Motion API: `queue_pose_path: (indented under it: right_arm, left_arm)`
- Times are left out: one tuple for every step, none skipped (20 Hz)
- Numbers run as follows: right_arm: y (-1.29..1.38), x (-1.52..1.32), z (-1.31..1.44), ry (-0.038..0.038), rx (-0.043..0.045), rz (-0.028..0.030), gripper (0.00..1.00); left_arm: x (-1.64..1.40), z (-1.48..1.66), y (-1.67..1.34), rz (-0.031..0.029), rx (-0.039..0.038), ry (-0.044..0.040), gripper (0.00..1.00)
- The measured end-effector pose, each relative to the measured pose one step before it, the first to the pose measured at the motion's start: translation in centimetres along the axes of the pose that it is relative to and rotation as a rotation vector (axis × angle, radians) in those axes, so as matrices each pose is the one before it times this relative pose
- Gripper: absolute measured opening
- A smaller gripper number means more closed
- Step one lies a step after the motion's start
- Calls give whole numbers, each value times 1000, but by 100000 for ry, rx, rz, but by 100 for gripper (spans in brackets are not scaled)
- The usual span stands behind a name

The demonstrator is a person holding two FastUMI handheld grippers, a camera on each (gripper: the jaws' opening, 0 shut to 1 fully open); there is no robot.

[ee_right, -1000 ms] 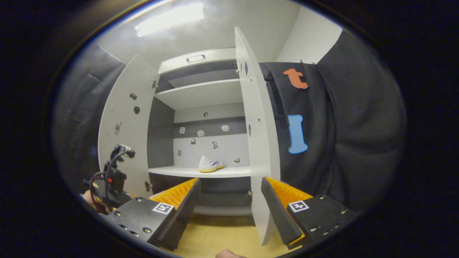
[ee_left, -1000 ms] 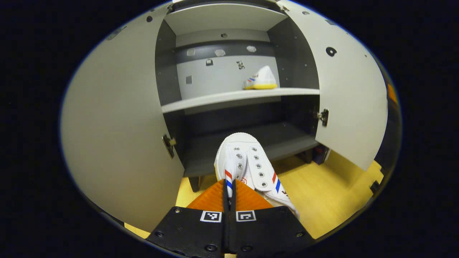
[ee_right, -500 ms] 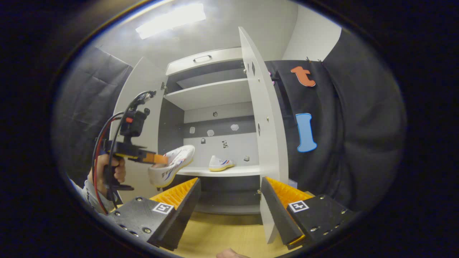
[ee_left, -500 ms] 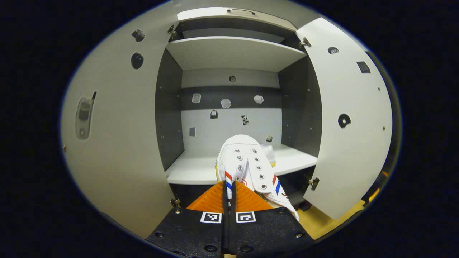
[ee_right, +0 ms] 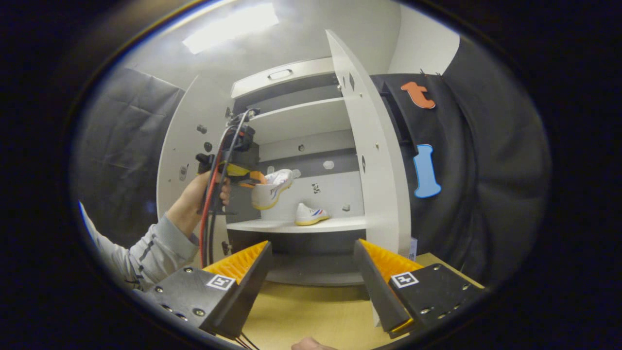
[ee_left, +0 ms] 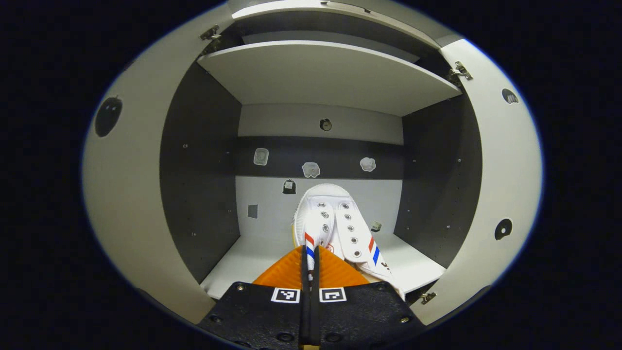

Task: Grab one shoe with the right hand and put it into the shoe cabinet, grab the other shoe with the left hand and put it into the shoe cabinet; then close the right door with the right hand and the left door with the left hand.

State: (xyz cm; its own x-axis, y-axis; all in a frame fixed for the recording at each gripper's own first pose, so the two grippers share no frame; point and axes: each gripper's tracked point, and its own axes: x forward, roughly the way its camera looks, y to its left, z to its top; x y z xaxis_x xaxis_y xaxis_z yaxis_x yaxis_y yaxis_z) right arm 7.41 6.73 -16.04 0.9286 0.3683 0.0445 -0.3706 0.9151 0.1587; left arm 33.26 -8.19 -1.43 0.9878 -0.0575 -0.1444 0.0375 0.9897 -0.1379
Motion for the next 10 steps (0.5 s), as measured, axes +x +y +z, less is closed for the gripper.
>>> queue_pose_path:
  right_arm:
    - [160,289,39,-80,1366,484,100]
    - [48,206,55,-26,1671,159,100]
    - [77,136,-21,351,720,476,100]
    - [18,105,-28,19,-85,51,100]
    - [-230,-28,14,-46,-668,-552,100]
    - [-313,-28,-10,54,-759,-1026,100]
    - [-262,-109,23,134,-612,-1275,100]
    - [-318,-54,-57,33,-288,-992,100]
    - [-257,14,-76,158,52,-280,100]
    - [-37,11,27,-49,491,243,100]
  left_arm:
    - [1147,27,132,510,1956,283,0]
    - [1288,-101,435,1460,1272,103,0]
    - [1188,-458,325,1530,2103,1386,0]
    - [1149,-787,407,1606,1455,2288,0]
    - [920,-663,274,1452,596,2085,0]
    - [851,-842,213,918,-428,2774,0]
    - [602,-711,350,638,153,2205,0]
    - [703,-698,256,696,-257,1962,1]
    - [550,-574,258,273,755,1546,1]
    - [505,-493,215,611,306,1383,0]
